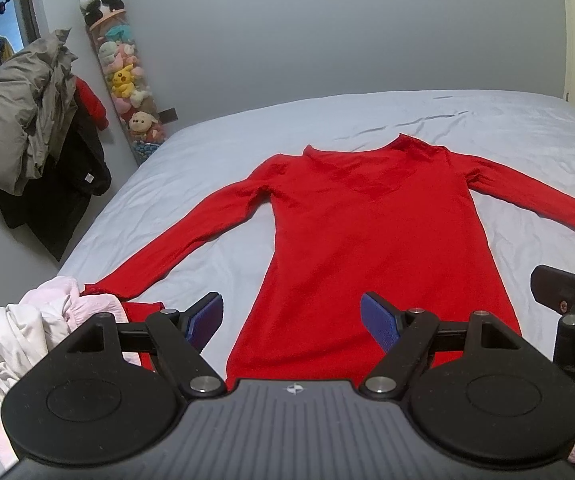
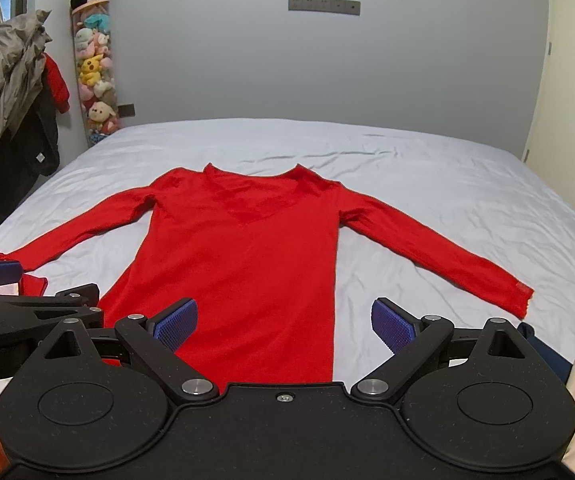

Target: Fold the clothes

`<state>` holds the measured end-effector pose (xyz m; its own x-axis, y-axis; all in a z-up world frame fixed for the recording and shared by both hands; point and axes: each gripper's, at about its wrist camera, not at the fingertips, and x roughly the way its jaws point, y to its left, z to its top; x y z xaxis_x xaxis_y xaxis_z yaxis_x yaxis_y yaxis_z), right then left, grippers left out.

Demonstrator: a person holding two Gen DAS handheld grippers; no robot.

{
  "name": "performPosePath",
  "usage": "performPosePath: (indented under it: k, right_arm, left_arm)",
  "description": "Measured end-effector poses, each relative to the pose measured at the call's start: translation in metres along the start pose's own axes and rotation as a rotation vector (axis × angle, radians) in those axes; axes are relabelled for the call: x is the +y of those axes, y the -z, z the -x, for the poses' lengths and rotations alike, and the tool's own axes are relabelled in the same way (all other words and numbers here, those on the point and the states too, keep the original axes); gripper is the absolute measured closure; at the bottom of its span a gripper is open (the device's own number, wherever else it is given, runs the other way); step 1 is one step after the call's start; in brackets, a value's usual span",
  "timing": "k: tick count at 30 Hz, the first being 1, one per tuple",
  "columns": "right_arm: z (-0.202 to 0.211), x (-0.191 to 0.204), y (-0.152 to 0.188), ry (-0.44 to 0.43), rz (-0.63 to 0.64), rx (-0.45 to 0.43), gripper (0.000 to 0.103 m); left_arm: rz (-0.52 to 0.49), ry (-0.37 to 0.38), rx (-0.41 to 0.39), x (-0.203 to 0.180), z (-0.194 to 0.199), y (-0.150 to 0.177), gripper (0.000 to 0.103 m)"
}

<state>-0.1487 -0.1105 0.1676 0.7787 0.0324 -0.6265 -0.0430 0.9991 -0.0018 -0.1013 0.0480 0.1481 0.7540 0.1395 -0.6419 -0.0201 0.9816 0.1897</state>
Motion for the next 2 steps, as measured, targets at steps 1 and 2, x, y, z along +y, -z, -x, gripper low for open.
performPosePath:
  k: [1,2]
  right_arm:
    - [0.0001,-0.0001,0.0002,0.001,0.0,0.0,0.01]
    - [-0.0003,-0.001,0.0001,0.002,-0.001,0.001,0.01]
  left_arm:
    - [0.001,0.0,0.0,-0.0001,0.0002,-0.0001,0.028]
    - [0.002,0.001,0.0,0.0,0.0004,-0.0002,0.028]
